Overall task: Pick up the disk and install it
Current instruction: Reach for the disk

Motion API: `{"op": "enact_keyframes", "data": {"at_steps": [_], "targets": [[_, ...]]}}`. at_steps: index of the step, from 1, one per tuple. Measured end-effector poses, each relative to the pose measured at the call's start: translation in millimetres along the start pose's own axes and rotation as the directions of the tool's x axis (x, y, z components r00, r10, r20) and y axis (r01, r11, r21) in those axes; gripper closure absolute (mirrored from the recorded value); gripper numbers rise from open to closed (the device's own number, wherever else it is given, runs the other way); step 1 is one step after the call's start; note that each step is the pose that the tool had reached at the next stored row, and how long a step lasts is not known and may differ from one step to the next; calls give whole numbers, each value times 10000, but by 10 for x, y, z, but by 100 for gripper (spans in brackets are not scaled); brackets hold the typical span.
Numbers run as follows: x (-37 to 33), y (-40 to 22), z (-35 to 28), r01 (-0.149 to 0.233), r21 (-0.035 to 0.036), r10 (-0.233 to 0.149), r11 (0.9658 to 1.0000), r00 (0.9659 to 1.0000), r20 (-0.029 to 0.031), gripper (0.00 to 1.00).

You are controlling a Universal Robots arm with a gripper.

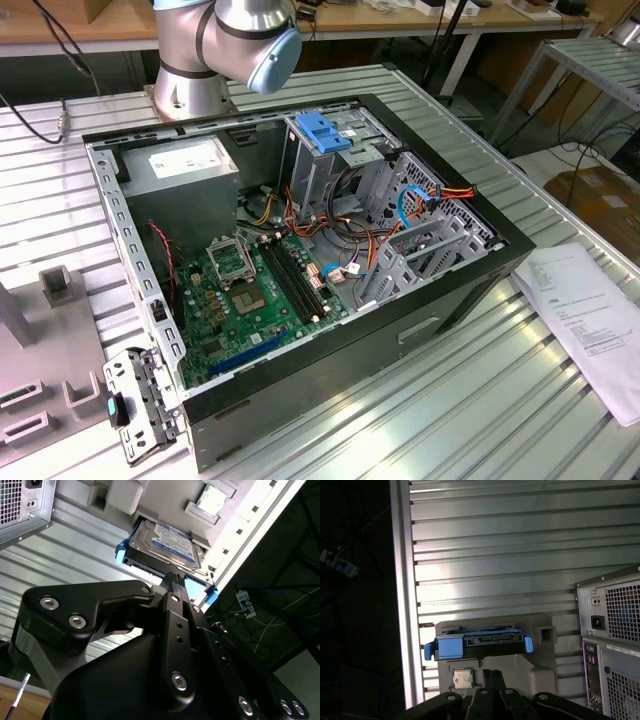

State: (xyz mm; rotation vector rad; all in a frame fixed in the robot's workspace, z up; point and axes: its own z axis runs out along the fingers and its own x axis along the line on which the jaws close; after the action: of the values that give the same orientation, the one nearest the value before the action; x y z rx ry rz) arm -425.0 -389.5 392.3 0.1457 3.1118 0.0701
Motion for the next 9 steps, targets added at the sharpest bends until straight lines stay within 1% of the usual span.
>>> {"op": "enact_keyframes", "data": {"at_steps": [3, 6, 7, 9], "targets": [[48, -5, -1, 1, -3, -1, 10000, 10000, -3, 89], [110, -10, -3, 0, -6, 0, 10000, 10000, -6, 89], [142, -13, -4, 0, -8, 0, 10000, 10000, -8, 89], [149, -14, -5, 0, -9, 0, 10000, 10000, -8, 89]]}}
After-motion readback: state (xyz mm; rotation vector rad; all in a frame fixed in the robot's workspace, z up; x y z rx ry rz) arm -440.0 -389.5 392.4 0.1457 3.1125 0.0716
